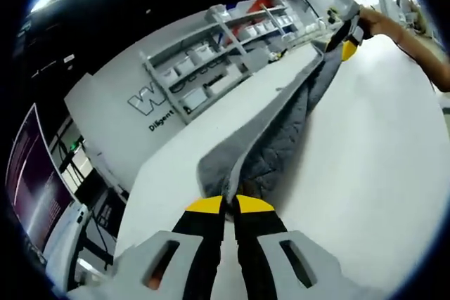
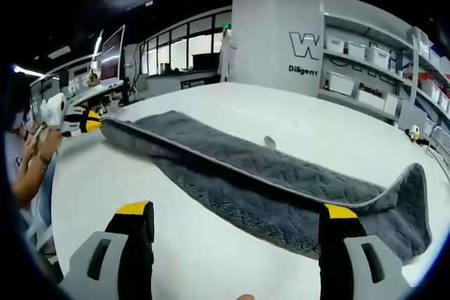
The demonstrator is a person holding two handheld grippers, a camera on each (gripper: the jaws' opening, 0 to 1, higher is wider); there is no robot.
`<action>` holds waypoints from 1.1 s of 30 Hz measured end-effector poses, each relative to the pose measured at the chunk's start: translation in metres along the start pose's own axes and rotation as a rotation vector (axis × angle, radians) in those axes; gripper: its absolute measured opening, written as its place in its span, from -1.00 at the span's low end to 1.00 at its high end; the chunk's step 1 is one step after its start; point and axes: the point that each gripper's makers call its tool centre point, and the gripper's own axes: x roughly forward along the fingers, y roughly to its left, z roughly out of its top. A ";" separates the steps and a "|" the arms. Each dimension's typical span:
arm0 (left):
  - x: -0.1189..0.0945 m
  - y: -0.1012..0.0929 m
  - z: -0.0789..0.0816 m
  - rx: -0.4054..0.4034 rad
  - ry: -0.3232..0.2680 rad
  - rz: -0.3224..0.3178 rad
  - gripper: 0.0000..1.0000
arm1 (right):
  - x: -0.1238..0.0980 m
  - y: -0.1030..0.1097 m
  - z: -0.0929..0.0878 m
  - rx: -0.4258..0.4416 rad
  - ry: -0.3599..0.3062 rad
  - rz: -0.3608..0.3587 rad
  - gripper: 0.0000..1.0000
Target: Open the folded towel by lifting each exposed corner and separating the folded layers until the towel lies flat within the target outline without major curled edges
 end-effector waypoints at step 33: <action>-0.026 0.029 -0.068 -0.134 0.143 0.070 -0.91 | -0.035 -0.044 0.016 -0.330 -0.051 -0.070 0.98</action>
